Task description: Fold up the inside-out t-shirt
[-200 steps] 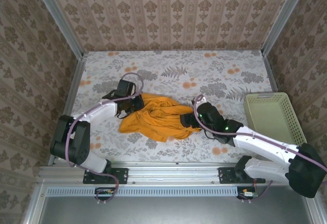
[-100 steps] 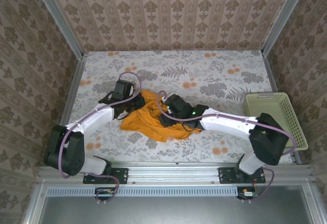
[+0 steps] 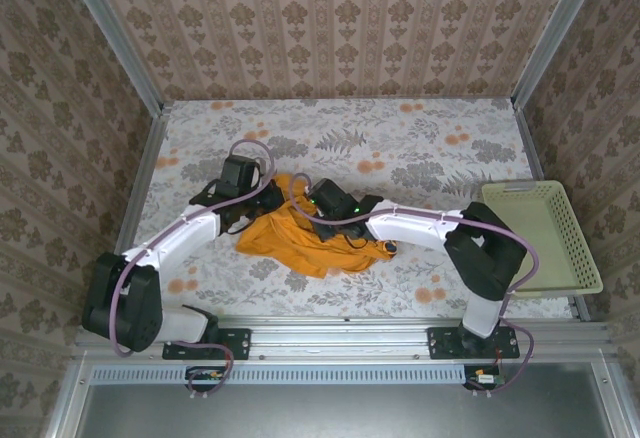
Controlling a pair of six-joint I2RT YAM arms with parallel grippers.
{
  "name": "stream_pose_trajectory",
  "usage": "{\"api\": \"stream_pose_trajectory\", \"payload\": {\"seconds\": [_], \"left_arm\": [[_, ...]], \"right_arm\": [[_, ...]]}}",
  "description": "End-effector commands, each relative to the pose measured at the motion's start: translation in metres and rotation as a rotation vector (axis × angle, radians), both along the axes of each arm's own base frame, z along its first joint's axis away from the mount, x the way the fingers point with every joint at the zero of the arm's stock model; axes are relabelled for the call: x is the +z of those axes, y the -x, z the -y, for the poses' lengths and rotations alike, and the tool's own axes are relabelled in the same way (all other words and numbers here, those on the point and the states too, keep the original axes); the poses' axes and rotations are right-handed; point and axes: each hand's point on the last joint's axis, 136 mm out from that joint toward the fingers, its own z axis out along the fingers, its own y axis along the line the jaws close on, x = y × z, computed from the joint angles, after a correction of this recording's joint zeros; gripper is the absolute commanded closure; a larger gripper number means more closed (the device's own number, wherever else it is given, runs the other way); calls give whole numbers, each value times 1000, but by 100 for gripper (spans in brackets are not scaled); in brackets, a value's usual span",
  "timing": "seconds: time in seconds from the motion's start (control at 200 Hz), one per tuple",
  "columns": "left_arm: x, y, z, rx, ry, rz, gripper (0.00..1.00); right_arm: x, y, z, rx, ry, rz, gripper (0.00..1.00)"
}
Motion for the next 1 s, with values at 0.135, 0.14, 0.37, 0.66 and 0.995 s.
{"api": "stream_pose_trajectory", "payload": {"seconds": [0.135,0.14,0.37,0.66,0.995], "left_arm": [[-3,-5,-19,36,-42,-31,100],[-4,-5,-19,37,-42,-32,100],[-6,-26,-52,113,-81,-77,100],[34,-53,-69,123,-85,6,97],[4,2,-48,2,-334,-91,34]], "right_arm": [[103,12,9,36,-187,167,100],[104,13,9,37,-192,168,100],[168,47,32,66,-409,256,100],[160,37,92,-148,-512,253,100],[56,37,94,-252,-366,-14,59]]}}
